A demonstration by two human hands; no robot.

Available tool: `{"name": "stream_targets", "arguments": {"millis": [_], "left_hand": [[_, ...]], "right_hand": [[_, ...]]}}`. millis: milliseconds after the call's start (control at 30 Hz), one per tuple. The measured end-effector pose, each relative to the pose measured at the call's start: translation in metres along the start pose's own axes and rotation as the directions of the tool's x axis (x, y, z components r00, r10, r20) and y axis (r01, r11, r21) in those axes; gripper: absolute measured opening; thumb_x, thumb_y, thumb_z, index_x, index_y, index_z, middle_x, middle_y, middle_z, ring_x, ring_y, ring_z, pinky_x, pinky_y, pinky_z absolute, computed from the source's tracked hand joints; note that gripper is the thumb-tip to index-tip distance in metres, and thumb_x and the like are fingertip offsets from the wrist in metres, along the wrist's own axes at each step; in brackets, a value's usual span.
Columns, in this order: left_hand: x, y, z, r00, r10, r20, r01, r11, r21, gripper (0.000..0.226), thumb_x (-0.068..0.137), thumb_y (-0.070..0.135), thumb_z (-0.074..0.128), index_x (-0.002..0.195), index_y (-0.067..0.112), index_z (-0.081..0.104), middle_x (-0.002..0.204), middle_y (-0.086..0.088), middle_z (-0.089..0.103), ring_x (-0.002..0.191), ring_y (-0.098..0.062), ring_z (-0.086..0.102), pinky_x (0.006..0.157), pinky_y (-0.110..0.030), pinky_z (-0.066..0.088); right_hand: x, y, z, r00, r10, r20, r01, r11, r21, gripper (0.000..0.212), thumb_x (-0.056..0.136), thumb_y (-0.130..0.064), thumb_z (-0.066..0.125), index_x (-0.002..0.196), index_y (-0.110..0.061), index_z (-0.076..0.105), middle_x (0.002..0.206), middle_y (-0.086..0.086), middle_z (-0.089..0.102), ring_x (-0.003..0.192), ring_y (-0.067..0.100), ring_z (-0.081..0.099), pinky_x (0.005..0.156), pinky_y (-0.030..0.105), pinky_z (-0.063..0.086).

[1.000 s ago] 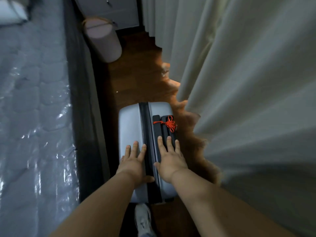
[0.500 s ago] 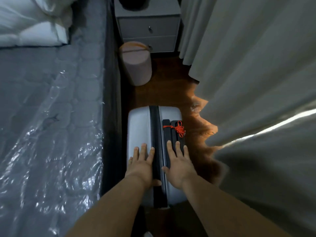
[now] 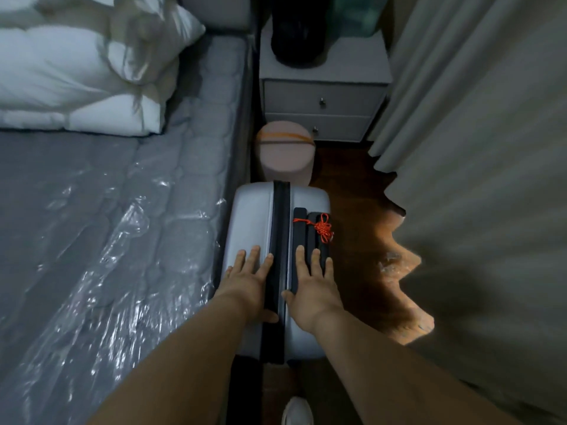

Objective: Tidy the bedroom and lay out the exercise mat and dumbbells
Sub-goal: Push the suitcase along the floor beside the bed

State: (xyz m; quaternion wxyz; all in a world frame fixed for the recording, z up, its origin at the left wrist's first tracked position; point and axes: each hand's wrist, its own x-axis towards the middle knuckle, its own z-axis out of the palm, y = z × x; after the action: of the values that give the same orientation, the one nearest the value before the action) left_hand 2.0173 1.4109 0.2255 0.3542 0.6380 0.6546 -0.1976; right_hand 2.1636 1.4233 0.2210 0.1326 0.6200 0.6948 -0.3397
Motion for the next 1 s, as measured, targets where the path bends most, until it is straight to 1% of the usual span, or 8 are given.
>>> {"name": "stream_targets", "arguments": {"millis": [233, 433, 567, 700, 767, 900, 1000], "left_hand": [[0.061, -0.012, -0.068, 1.0, -0.002, 0.009, 0.002, 1.0, -0.015, 0.121, 0.073, 0.055, 0.071, 0.147, 0.028, -0.021, 0.151, -0.005, -0.035, 0.141, -0.029, -0.027, 0.119, -0.045, -0.002], [0.105, -0.018, -0.122, 1.0, 0.014, 0.015, -0.014, 0.999, -0.042, 0.12, 0.074, 0.052, 0.072, 0.146, 0.028, -0.022, 0.149, -0.004, -0.037, 0.139, -0.028, -0.029, 0.118, -0.045, -0.004], [0.131, -0.023, -0.143, 1.0, 0.004, 0.018, -0.003, 1.0, -0.028, 0.122, 0.073, 0.052, 0.073, 0.145, 0.03, -0.023, 0.149, -0.002, -0.039, 0.14, -0.028, -0.03, 0.118, -0.044, -0.004], [0.145, -0.024, -0.155, 1.0, -0.007, 0.016, 0.008, 0.999, -0.033, 0.123, 0.072, 0.052, 0.073, 0.145, 0.031, -0.023, 0.148, 0.0, -0.04, 0.139, -0.026, -0.03, 0.118, -0.043, -0.005], [0.149, -0.024, -0.161, 1.0, -0.018, 0.019, 0.018, 1.0, -0.002, 0.123, 0.071, 0.054, 0.073, 0.145, 0.031, -0.023, 0.149, -0.001, -0.039, 0.14, -0.027, -0.029, 0.118, -0.043, -0.003], [0.139, -0.018, -0.171, 0.998, -0.035, 0.044, 0.032, 0.998, 0.055, 0.121, 0.073, 0.055, 0.071, 0.146, 0.029, -0.022, 0.151, -0.002, -0.035, 0.142, -0.027, -0.024, 0.117, -0.043, 0.004], [0.126, -0.012, -0.187, 0.998, -0.039, 0.052, 0.036, 0.998, 0.059, 0.108, 0.08, 0.048, 0.068, 0.15, 0.027, -0.012, 0.156, -0.006, -0.024, 0.145, -0.03, -0.008, 0.118, -0.042, 0.014]], "right_hand": [[0.075, -0.024, -0.054, 1.0, 0.021, 0.007, -0.021, 1.0, -0.002, 0.088, 0.095, -0.043, 0.047, 0.144, -0.034, -0.025, 0.157, -0.001, -0.023, 0.143, 0.032, -0.02, 0.117, 0.043, 0.004], [0.13, -0.039, -0.093, 0.999, 0.042, -0.001, -0.042, 0.999, 0.008, 0.089, 0.095, -0.041, 0.047, 0.143, -0.035, -0.027, 0.156, 0.0, -0.025, 0.143, 0.031, -0.021, 0.117, 0.044, 0.002], [0.157, -0.045, -0.112, 0.999, 0.05, 0.001, -0.05, 0.999, 0.015, 0.089, 0.095, -0.039, 0.049, 0.143, -0.036, -0.026, 0.156, -0.001, -0.024, 0.143, 0.031, -0.021, 0.117, 0.045, 0.005], [0.173, -0.047, -0.121, 0.999, 0.05, -0.015, -0.05, 0.999, -0.006, 0.088, 0.095, -0.04, 0.047, 0.143, -0.035, -0.027, 0.156, -0.001, -0.023, 0.143, 0.031, -0.021, 0.118, 0.044, 0.005], [0.178, -0.048, -0.123, 0.999, 0.046, -0.019, -0.046, 0.999, -0.012, 0.089, 0.094, -0.041, 0.047, 0.143, -0.035, -0.026, 0.157, -0.001, -0.023, 0.143, 0.031, -0.021, 0.117, 0.044, 0.005], [0.174, -0.048, -0.131, 0.998, 0.051, 0.049, -0.051, 0.999, 0.004, 0.091, 0.093, -0.04, 0.051, 0.143, -0.037, -0.025, 0.157, -0.002, -0.022, 0.143, 0.028, -0.02, 0.117, 0.043, 0.006], [0.167, -0.046, -0.149, 0.99, 0.054, 0.131, -0.051, 0.998, -0.022, 0.089, 0.093, -0.043, 0.051, 0.146, -0.036, -0.02, 0.157, -0.001, -0.021, 0.145, 0.028, -0.015, 0.117, 0.043, 0.01]]}}
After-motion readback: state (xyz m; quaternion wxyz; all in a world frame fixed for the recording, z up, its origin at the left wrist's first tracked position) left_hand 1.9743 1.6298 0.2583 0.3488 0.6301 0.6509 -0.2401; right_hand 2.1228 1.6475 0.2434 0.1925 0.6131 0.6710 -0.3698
